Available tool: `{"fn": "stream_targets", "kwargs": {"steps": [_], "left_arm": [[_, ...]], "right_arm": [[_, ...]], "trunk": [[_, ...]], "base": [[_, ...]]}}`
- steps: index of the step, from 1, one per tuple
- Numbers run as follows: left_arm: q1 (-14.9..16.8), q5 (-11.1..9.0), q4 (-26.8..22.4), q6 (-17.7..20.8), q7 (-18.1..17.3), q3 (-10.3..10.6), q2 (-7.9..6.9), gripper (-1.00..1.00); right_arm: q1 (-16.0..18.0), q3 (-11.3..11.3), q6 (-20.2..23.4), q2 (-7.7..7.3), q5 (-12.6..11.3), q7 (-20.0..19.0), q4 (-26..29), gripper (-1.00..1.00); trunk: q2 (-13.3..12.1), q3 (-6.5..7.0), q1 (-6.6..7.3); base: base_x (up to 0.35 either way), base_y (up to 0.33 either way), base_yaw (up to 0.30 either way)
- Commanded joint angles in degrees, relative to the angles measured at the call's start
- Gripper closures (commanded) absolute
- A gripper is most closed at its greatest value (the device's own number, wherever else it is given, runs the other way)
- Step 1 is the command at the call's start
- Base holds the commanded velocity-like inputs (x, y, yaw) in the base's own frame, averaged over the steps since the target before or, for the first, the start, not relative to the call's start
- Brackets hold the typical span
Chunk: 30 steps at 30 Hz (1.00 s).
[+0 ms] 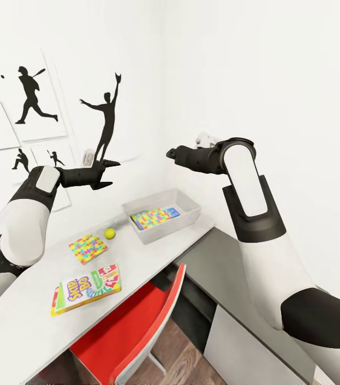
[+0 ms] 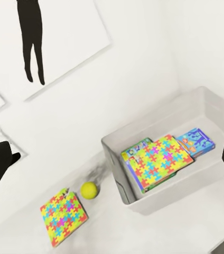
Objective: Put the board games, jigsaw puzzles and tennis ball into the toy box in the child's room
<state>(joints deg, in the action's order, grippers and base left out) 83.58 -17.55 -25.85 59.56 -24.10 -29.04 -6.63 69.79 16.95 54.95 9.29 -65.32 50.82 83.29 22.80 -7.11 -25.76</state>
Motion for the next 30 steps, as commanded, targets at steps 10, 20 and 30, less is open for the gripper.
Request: {"fn": "stream_targets", "kwargs": {"steps": [10,20,30], "left_arm": [[-1.0,0.6,0.2,0.3,-0.8,-0.4,0.02,-1.0],[-4.7,1.0,0.3,0.4,-6.3,-0.3,-0.04,-1.0],[-9.1,1.1,0.3,0.4,-14.7,3.0,-3.31,-1.0]], "right_arm": [[0.1,0.0,0.2,-0.06,-0.5,0.6,0.0,-1.0],[0.1,0.0,0.4,-0.53,-0.6,0.6,0.0,-1.0],[-1.3,-0.1,1.1,-0.72,-0.6,0.5,-0.1,-1.0]], "trunk": [[0.1,0.82,-0.02],[0.1,1.77,-0.02],[0.1,2.72,-0.02]], "base": [[-0.054,0.0,0.0],[-0.001,0.0,0.0],[0.0,0.0,0.0]]}}
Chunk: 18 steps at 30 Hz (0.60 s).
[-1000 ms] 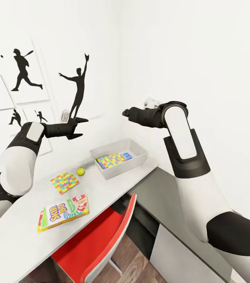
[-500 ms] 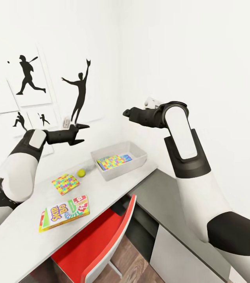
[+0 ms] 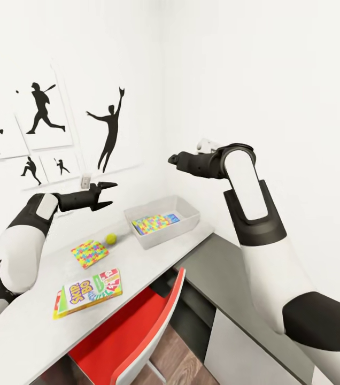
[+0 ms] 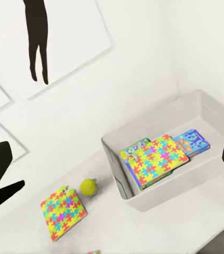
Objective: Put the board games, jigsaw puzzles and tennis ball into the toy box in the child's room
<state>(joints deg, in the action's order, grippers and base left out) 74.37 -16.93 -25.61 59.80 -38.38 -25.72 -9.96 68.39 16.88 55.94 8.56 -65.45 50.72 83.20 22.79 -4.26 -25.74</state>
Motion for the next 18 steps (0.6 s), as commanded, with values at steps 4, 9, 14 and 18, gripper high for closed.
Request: {"fn": "stream_targets", "kwargs": {"steps": [4,9,14,18], "left_arm": [[-0.8,0.6,0.0,0.2,-9.6,5.0,-2.11,-1.0],[-1.9,0.6,0.0,0.2,-19.1,11.8,-5.74,-1.0],[-3.2,0.5,0.0,0.2,-22.9,13.8,-8.33,-1.0],[-4.4,0.6,0.0,0.2,-26.1,14.5,-9.49,-1.0]], "right_arm": [[-1.1,-0.1,0.3,-0.06,-0.5,0.5,0.0,-1.0],[-2.0,-0.2,0.4,-0.17,-0.5,0.4,0.1,-1.0],[-2.2,-0.3,0.5,-0.61,-0.6,0.3,0.4,-1.0],[-2.2,-0.3,0.6,-0.85,-0.6,0.2,0.5,-1.0]], "trunk": [[0.1,0.25,-0.04],[0.1,0.72,-0.04],[0.1,1.2,-0.04],[0.1,1.58,-0.04]], "base": [[0.0,0.0,0.0],[0.0,0.0,0.0],[0.0,0.0,0.0],[0.0,0.0,0.0]]}}
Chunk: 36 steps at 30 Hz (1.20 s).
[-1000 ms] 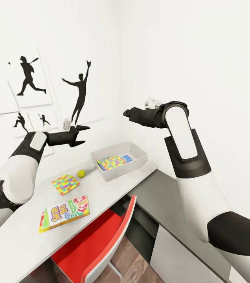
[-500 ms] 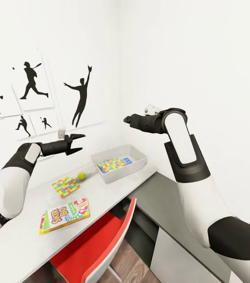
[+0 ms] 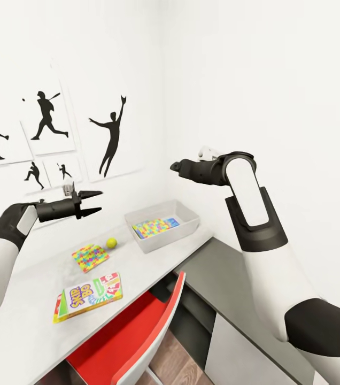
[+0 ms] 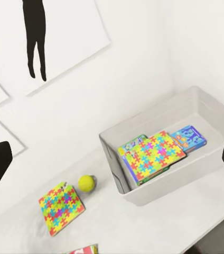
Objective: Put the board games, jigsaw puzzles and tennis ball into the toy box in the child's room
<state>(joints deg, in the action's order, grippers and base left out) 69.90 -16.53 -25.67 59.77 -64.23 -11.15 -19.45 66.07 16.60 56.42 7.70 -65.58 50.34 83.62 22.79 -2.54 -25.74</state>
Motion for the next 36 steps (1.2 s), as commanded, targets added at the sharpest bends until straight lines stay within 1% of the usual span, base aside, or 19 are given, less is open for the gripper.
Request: {"fn": "stream_targets", "kwargs": {"steps": [1,6,13,19,24,30,36], "left_arm": [[-0.1,0.2,0.0,0.2,-0.6,-0.1,-0.1,-1.0],[-1.9,0.2,-0.1,0.2,-2.5,0.2,-0.69,-1.0],[-3.0,0.3,-0.3,0.2,-2.9,0.8,-0.92,-1.0],[-3.2,0.2,-0.4,0.2,-3.0,0.9,-0.94,-1.0],[-3.2,0.2,-0.4,0.2,-3.0,1.0,-0.94,-1.0],[-3.2,0.2,-0.4,0.2,-3.0,1.0,-0.94,-1.0],[-3.2,0.3,-0.4,0.2,-2.9,1.0,-0.87,-1.0]], "right_arm": [[0.1,0.0,0.2,0.0,-0.5,0.6,0.1,-1.0],[-0.3,0.1,0.4,-0.24,-0.6,0.6,0.3,-1.0],[-0.5,0.3,0.2,-0.22,-0.5,0.8,0.0,-1.0],[-0.5,0.3,0.1,-0.21,-0.4,0.9,0.0,-1.0],[-0.5,0.3,-0.1,0.06,-0.5,0.9,-0.2,-1.0],[-0.6,0.3,-0.4,-0.05,-0.4,0.9,-0.3,-1.0],[-0.8,0.4,-0.6,0.47,-0.4,0.9,-0.7,-1.0]], "trunk": [[0.1,-0.04,-0.04],[0.1,0.43,-0.04],[0.1,0.81,-0.04],[0.1,0.89,-0.04],[0.1,1.22,-0.04],[0.1,1.36,-0.04],[0.1,1.37,-0.04]], "base": [[0.0,0.0,0.0],[0.0,0.0,0.001],[-0.071,0.0,0.016],[-0.237,0.0,0.002],[-0.06,0.0,0.024],[-0.021,0.004,0.017],[-0.162,0.118,0.176]]}}
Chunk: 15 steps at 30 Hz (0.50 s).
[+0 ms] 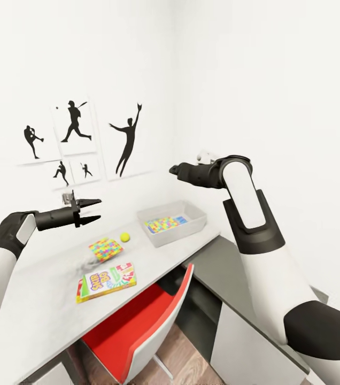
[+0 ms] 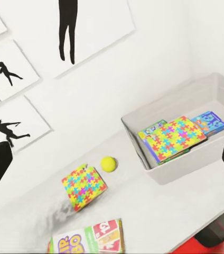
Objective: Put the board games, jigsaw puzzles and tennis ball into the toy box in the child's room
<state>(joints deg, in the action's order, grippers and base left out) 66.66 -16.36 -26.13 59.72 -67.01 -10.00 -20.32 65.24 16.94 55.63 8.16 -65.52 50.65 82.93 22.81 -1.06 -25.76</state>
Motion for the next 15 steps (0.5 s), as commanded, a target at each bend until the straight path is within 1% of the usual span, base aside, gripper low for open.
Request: {"fn": "stream_targets", "kwargs": {"steps": [1,11,15], "left_arm": [[0.0,0.1,0.0,0.3,-0.2,-0.1,0.01,-1.0],[0.0,0.1,0.0,0.3,-0.1,-0.1,0.1,-1.0],[0.0,0.1,0.0,0.3,-0.1,0.0,0.17,-1.0]], "right_arm": [[0.1,0.0,0.1,0.03,-0.5,0.6,0.0,-1.0],[0.1,0.1,0.0,0.18,-0.4,0.5,-1.0,-1.0],[0.1,0.0,0.0,0.14,-0.5,0.5,-1.1,-1.0]], "trunk": [[0.1,-0.11,-0.02],[0.1,-0.11,-0.02],[0.1,-0.11,-0.02]], "base": [[-0.124,0.093,0.261],[-0.031,0.022,0.28],[-0.146,0.101,0.286]]}}
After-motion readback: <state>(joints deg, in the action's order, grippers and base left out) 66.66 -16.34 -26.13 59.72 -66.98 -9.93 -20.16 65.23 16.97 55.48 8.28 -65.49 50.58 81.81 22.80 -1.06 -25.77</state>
